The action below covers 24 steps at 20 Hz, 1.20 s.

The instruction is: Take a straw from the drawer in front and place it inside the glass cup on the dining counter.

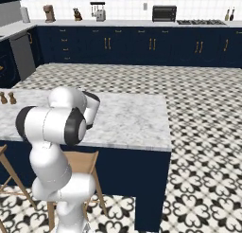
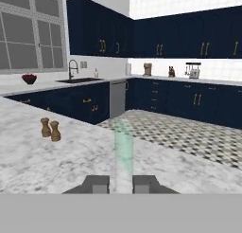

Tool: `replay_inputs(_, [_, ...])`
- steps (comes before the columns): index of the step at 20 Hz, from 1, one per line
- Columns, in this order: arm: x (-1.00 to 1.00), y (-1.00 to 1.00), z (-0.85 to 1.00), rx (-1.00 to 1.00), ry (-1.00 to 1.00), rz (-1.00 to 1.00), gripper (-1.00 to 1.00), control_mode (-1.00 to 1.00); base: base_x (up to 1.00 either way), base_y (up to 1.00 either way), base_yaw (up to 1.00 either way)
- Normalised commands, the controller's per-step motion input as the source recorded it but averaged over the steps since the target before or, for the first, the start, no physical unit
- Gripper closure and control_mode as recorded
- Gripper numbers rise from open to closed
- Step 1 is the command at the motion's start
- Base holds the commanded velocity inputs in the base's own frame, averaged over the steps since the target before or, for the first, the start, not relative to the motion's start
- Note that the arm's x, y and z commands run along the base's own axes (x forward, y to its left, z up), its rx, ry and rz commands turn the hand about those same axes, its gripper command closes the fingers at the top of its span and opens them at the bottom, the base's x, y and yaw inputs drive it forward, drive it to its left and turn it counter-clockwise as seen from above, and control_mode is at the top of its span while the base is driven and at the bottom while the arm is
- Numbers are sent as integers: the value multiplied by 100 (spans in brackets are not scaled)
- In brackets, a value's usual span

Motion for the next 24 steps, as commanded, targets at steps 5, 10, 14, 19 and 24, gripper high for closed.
replay_inputs(5, [30,-66,-31,22,-12,40,100,-100,0,0,0])
replay_inputs(10, [18,-84,-25,24,-16,44,100,-100,0,0,0])
replay_inputs(14, [28,-91,-32,26,-13,45,100,-100,0,0,0])
replay_inputs(19, [48,-80,-39,28,-10,47,100,-100,0,0,0])
replay_inputs(24, [65,-72,-51,29,-7,47,100,-100,0,0,0])
